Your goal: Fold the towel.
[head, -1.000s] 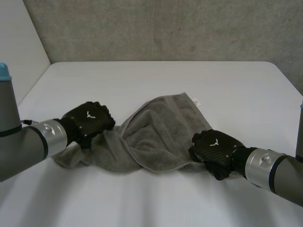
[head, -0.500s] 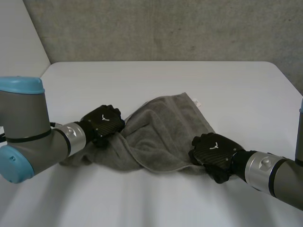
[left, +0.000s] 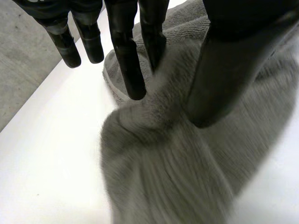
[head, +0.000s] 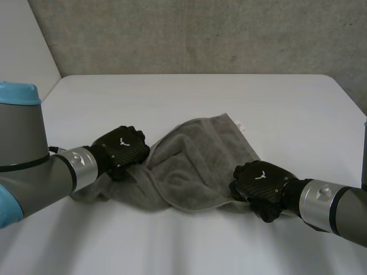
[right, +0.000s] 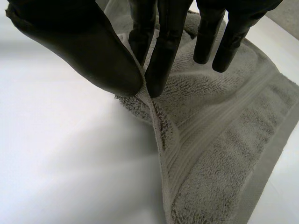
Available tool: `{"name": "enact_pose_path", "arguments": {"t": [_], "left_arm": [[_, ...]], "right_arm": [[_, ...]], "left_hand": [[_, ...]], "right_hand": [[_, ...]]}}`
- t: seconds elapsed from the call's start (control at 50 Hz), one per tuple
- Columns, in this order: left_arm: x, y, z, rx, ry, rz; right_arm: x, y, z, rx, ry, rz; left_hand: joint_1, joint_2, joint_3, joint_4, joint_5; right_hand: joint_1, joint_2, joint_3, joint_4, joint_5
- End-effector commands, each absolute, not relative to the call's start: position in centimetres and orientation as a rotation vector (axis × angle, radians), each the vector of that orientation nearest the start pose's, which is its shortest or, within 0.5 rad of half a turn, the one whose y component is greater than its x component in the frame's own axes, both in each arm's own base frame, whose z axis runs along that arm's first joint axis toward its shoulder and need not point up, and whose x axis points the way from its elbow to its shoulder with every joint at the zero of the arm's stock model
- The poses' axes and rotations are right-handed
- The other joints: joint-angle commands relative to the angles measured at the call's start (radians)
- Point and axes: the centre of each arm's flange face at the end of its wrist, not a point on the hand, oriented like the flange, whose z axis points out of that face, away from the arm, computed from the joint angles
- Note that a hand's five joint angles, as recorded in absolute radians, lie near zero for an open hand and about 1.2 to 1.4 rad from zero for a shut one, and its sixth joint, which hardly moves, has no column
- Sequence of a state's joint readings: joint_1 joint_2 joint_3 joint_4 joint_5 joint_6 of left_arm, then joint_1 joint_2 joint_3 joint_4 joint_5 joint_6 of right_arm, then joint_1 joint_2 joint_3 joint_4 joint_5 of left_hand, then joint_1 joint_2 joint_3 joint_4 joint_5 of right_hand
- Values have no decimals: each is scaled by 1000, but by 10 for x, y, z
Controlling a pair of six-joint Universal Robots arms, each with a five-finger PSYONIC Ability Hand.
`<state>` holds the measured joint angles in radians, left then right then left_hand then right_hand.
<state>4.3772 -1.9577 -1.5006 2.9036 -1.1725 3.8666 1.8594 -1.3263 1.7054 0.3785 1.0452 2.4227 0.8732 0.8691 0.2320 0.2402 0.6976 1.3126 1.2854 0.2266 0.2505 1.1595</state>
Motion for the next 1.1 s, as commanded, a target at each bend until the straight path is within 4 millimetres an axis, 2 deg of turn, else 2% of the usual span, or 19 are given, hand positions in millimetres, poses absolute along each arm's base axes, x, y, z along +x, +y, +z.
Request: {"name": "enact_pose_path", "arguments": {"t": [0.02,0.36,0.42,0.46,0.5,0.64,0.7,0.74,0.76,0.78,0.8,0.84,0.86,0.9,0.94,0.98,1.02,1.04,1.1], "left_arm": [[-264,-250,188,1729,2272,-1638],[-266,-256,167,1782,2277,-1568],[-267,-257,163,1787,2288,-1556],[-267,-259,157,1789,2300,-1540],[-268,-261,156,1792,2296,-1540],[-273,-284,168,1745,2153,-1686],[-279,-307,189,1655,1990,-1841],[-283,-331,222,1515,1791,-1999],[-283,-331,223,1514,1790,-2000],[-286,-343,246,1428,1671,-2089],[-286,-343,246,1427,1670,-2090],[-290,-359,309,1229,1377,-2303],[-290,-359,309,1228,1376,-2304],[-290,-353,360,1077,1156,-2480],[-288,-351,372,1031,1120,-2538],[-286,-350,366,1029,1163,-2556],[-282,-348,326,1100,1346,-2494],[-282,-348,325,1101,1347,-2494],[-277,-342,281,1200,1497,-2402]], "right_arm": [[244,-193,188,-1489,2087,-1197],[241,-192,185,-1478,2098,-1184],[241,-192,184,-1477,2099,-1182],[241,-191,183,-1480,2098,-1178],[241,-191,182,-1481,2100,-1172],[247,-203,180,-1517,2079,-1191],[253,-225,190,-1578,2033,-1299],[264,-264,219,-1585,1988,-1520],[264,-265,220,-1585,1988,-1521],[272,-284,249,-1571,1930,-1703],[273,-284,249,-1571,1929,-1705],[288,-316,336,-1395,1677,-2224],[288,-317,336,-1394,1676,-2226],[285,-323,408,-1076,1404,-2550],[282,-319,424,-975,1331,-2573],[282,-315,421,-956,1336,-2519],[290,-307,378,-1044,1424,-2354],[290,-307,378,-1044,1424,-2353],[289,-295,341,-1135,1499,-2259]], "left_hand": [[-46,-42,-57,-66,-45],[-81,-77,-57,-66,-80],[145,149,-57,-66,146],[522,526,-57,-66,523],[523,527,-57,-66,524],[523,527,-57,-66,524],[523,527,-57,-66,524],[523,527,-57,-66,524],[523,527,-57,-66,524],[523,527,-57,-66,524],[523,527,-57,-66,524],[523,527,-57,-66,524],[523,527,-57,-66,524],[523,527,-57,-66,524],[523,527,-57,-66,524],[523,527,-57,-66,524],[523,527,-57,-66,524],[523,527,-57,-66,524],[523,527,-57,-66,524]], "right_hand": [[84,111,-52,-76,62],[84,111,-52,-76,62],[84,111,-52,-76,62],[84,111,-52,-76,62],[84,111,-52,-76,62],[84,111,-52,-76,62],[84,111,-52,-76,62],[84,111,-52,-76,62],[84,111,-52,-76,62],[84,111,-52,-76,62],[84,111,-52,-76,62],[84,111,-52,-76,62],[84,111,-52,-76,62],[84,111,-52,-76,62],[84,111,-52,-76,62],[84,111,-52,-76,62],[84,111,-52,-76,62],[84,111,-52,-76,62],[84,111,-52,-76,62]]}}
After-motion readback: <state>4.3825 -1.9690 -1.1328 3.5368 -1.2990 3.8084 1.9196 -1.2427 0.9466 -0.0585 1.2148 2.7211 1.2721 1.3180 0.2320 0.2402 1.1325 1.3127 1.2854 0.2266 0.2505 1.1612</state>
